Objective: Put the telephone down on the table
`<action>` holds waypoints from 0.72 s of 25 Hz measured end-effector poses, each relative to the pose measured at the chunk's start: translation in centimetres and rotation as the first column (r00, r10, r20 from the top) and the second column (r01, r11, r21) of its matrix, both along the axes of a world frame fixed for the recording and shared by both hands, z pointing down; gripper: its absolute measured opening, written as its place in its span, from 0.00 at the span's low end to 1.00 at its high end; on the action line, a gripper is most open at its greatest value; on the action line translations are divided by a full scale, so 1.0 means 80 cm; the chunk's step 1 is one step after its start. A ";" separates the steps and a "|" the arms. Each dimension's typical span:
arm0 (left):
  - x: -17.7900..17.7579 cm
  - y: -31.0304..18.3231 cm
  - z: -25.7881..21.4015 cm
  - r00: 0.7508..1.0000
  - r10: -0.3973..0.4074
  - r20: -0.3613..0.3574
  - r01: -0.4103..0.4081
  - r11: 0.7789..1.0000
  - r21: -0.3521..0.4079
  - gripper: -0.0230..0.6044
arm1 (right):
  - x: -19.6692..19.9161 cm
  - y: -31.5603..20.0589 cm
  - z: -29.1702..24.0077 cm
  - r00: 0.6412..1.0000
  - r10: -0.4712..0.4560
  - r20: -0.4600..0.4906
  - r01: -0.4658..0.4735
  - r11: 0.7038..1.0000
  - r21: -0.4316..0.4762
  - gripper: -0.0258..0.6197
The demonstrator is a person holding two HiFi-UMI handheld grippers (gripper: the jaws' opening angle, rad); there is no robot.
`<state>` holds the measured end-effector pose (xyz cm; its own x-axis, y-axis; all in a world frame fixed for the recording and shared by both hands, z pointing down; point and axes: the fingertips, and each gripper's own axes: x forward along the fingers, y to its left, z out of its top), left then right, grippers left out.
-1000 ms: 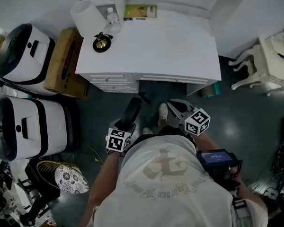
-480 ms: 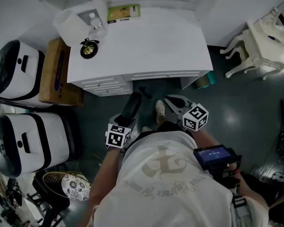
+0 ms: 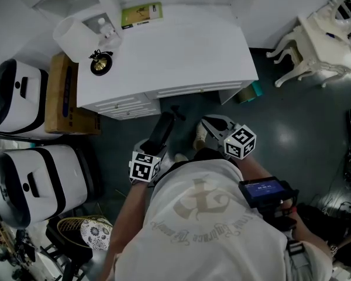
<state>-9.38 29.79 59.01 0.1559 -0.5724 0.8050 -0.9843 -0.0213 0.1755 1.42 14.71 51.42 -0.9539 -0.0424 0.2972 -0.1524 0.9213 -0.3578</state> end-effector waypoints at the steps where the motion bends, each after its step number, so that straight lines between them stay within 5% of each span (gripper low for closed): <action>1: 0.000 -0.003 0.000 1.000 0.004 0.000 -0.004 1.000 -0.001 0.48 | -0.001 -0.003 0.001 1.000 0.002 0.001 -0.002 1.000 -0.001 0.06; 18: -0.017 -0.085 -0.009 0.999 0.028 0.037 -0.028 1.000 -0.002 0.48 | -0.032 -0.082 0.004 1.000 -0.015 0.026 0.015 1.000 -0.015 0.06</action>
<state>-10.75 22.97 58.25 0.1419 -0.5669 0.8115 -0.9891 -0.0487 0.1389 -1.17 8.13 51.70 -0.9618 -0.0239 0.2728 -0.1293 0.9178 -0.3753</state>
